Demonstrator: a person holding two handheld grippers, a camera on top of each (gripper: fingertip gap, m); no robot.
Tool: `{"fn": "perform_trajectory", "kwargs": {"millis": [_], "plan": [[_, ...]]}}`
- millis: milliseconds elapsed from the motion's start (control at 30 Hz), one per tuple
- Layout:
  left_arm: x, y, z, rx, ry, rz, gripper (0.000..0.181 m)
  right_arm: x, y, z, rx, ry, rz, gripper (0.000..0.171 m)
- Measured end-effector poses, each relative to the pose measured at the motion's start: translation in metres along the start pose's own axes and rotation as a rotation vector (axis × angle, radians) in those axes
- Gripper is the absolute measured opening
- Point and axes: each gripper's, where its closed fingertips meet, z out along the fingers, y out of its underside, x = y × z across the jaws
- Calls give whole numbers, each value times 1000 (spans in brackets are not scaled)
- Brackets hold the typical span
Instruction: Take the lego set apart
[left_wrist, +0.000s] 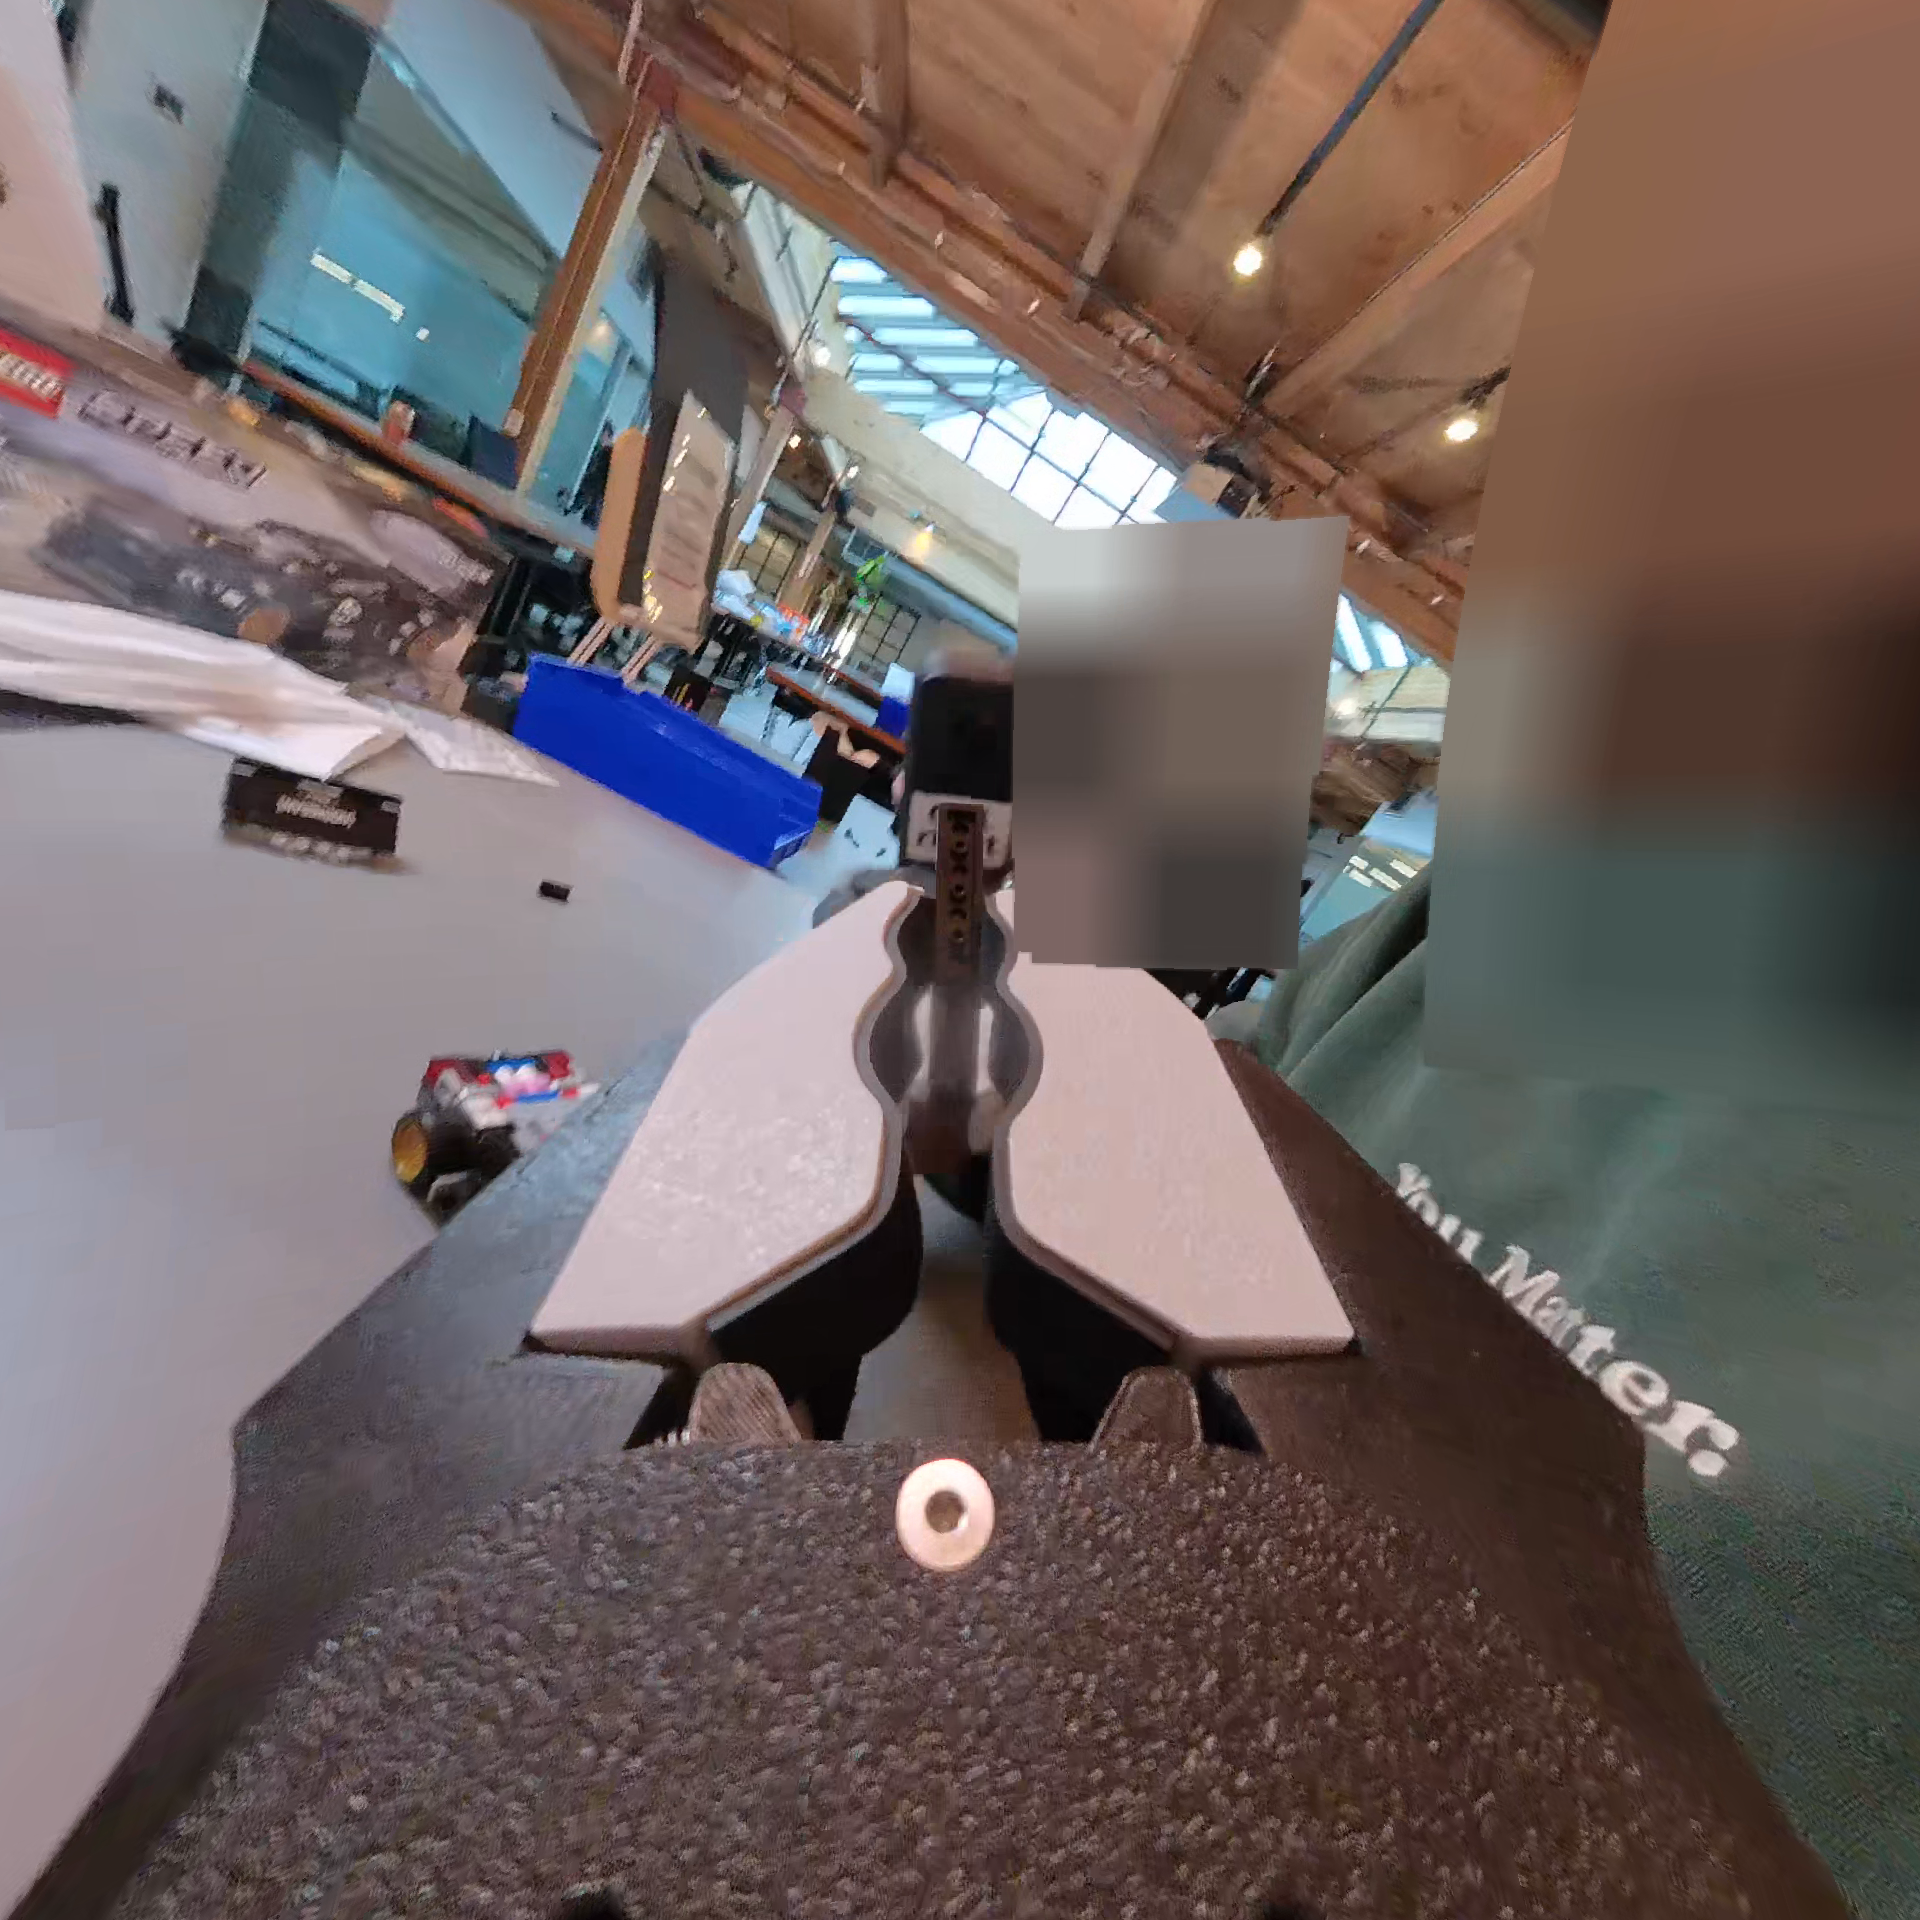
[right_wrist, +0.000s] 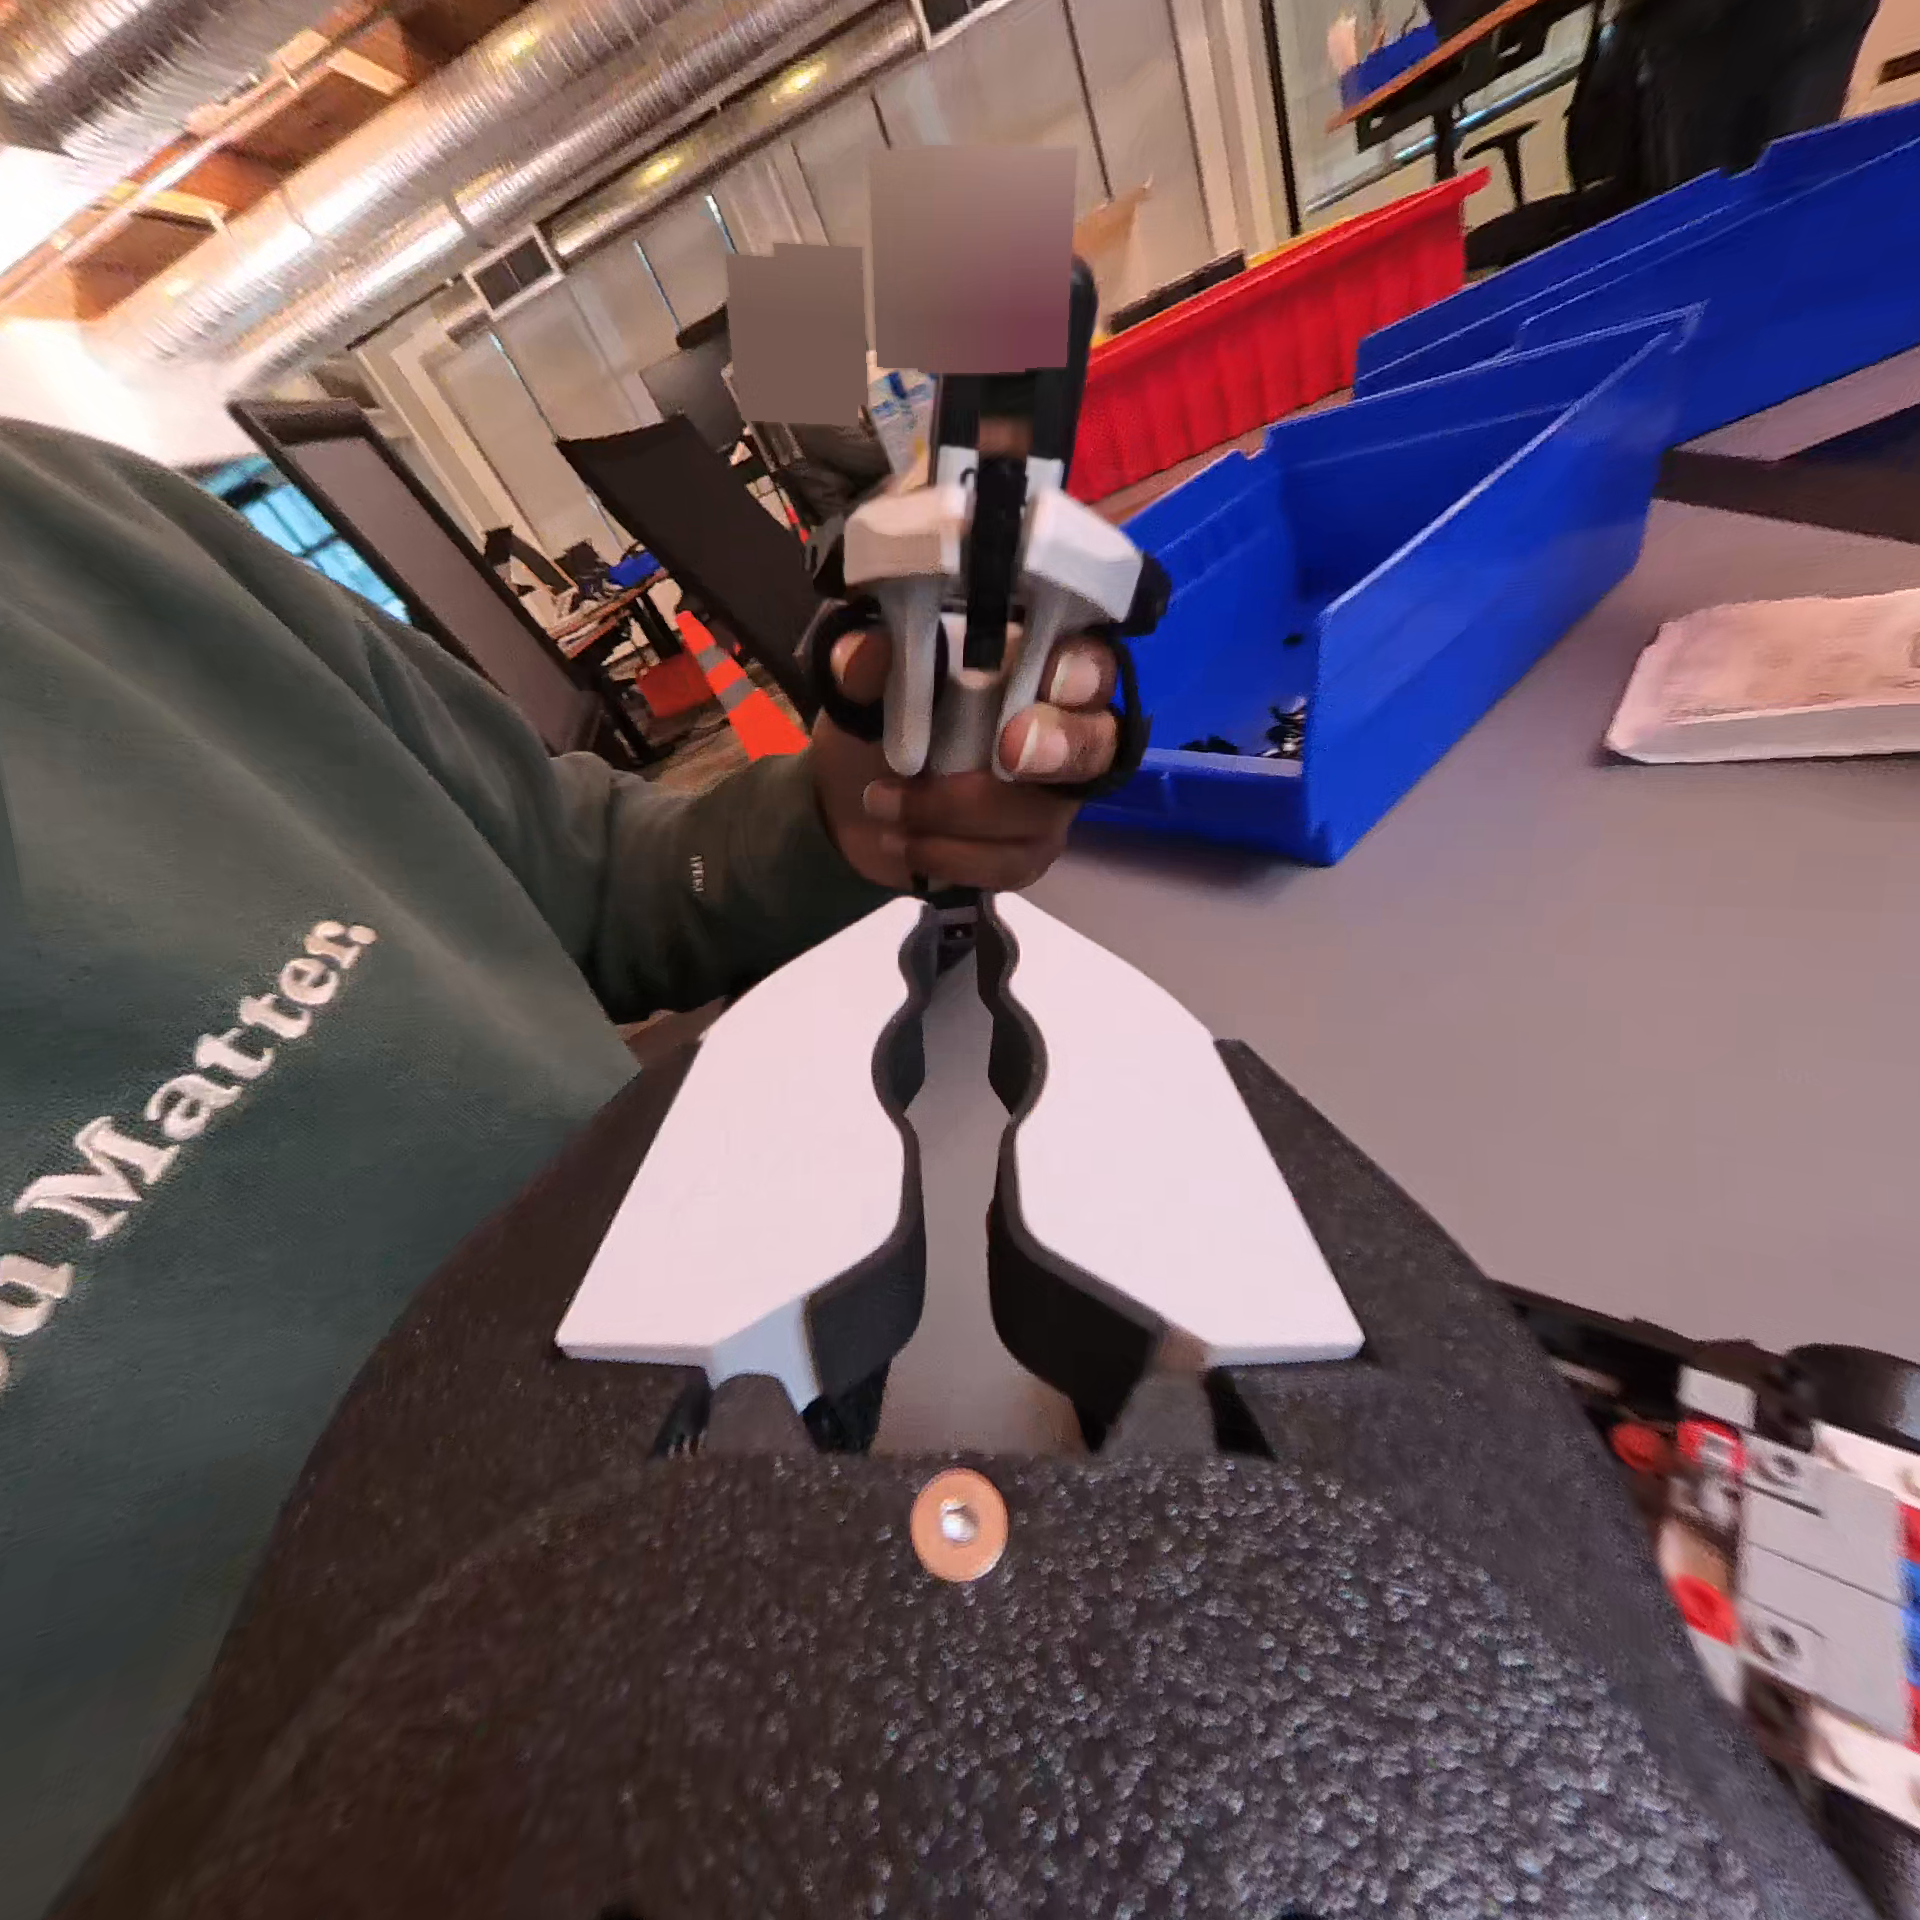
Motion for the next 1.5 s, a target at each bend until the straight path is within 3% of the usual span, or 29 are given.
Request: {"fn": "perform_trajectory", "kwargs": {"millis": [167, 333, 467, 633, 767, 933, 1033, 1200, 1367, 1500], "plan": [[-21, 32, 5, -190, -89, 26, 9, 4, -2, -9, 50, 29, -25, 8], [-32, 35, 0, -200, -134, 16, 9, -1, 17, -4, -105, 57, -178, 8], [-39, 40, -2, -225, -172, 36, 9, -15, 68, 0, -461, 24, -326, 8], [-51, 50, -2, -255, -215, 8, 8, 2, 136, -21, -958, 138, -470, 8], [-54, 56, 0, -270, -223, -5, 8, -2, 129, -42, -1051, 150, -423, 8], [-54, 61, 1, -290, -226, -2, 8, 17, 130, -99, -1355, 294, -368, 8], [-52, 65, 2, -302, -224, 0, 8, 27, 137, -108, -1457, 321, -374, 8], [-51, 71, 2, -321, -225, -1, 8, 29, 136, -98, -1416, 313, -397, 10], [-48, 73, 3, -326, -210, -6, 8, 26, 137, -95, -1306, 274, -337, 32], [-43, 75, 6, -325, -181, -24, 8, 20, 124, -89, -1139, 265, -319, 34]]}}
